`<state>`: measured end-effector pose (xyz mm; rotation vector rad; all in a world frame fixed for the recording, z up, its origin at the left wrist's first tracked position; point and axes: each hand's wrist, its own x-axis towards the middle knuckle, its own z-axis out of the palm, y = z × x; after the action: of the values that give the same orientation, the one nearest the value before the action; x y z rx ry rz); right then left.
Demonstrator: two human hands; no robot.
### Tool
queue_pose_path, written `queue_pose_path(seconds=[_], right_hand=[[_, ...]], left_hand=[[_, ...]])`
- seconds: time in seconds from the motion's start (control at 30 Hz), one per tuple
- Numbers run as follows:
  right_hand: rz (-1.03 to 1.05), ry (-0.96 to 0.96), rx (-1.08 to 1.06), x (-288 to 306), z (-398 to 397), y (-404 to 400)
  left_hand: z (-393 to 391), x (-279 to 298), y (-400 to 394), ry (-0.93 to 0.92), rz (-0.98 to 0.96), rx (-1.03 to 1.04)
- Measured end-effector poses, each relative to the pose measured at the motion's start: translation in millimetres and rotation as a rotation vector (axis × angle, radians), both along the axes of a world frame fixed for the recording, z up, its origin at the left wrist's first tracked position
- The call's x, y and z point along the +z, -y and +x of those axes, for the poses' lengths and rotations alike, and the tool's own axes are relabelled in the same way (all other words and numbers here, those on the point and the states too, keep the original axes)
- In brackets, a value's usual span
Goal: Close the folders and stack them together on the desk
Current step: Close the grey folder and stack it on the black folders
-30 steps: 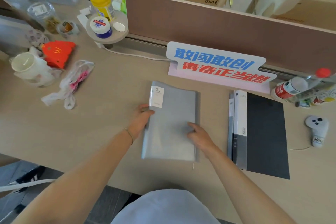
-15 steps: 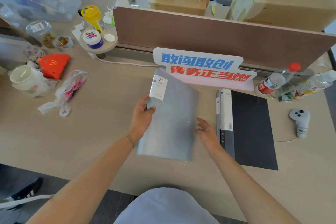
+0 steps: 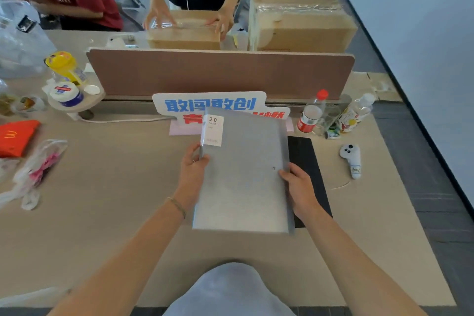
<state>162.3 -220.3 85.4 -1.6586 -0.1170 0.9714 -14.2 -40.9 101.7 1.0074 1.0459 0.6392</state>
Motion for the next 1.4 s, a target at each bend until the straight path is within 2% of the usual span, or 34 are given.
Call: queue_pose_path(seconds=[0.1,0.23,0.33,0.47,0.7,0.8,1.0,1.1,1.2,1.33,1.4], right_hand=[[-0.058,0.090,-0.037,-2.0,28.3,19.8],[-0.103,0.145,-0.090,-4.9,59.7,38.7],[-0.141,0.218,-0.077,-9.7,77.6,46.1],[-0.247,0.265,-0.030,-21.9,98.9,51.9],[-0.297,0.197,0.023,-41.8,123.3,49.5],[-0.332,0.223,0.051,-50.6,126.0,48.0],[-0.418,0.296,0.118,-81.1,134.8,49.2],[-0.483,0.282,0.143,-116.1,147.8,53.7],[-0.493,0.286,0.158,-111.1,150.4,50.6],[-0.427,0.217,0.104,-81.4,148.7,38.3],[-0.419,0.177,0.084,-81.5,151.2,36.3]], left_hand=[[29.8,-4.9,19.6,-0.031,0.050,-0.070],[58.3,-24.1,35.3,-0.168,0.156,-0.192],[76.1,-46.3,39.4,-0.318,0.221,-0.242],[97.9,-64.0,47.5,-0.393,0.239,-0.329],[120.8,-90.5,54.2,-0.528,0.276,-0.327],[124.2,-106.5,52.2,-0.610,0.267,-0.337],[133.1,-118.8,46.8,-0.621,0.245,-0.344],[134.4,-124.6,46.8,-0.642,0.199,-0.327],[135.3,-125.1,49.2,-0.658,0.115,-0.294],[140.3,-128.4,57.4,-0.479,-0.188,-0.256],[146.4,-127.7,61.7,-0.435,-0.219,-0.235]])
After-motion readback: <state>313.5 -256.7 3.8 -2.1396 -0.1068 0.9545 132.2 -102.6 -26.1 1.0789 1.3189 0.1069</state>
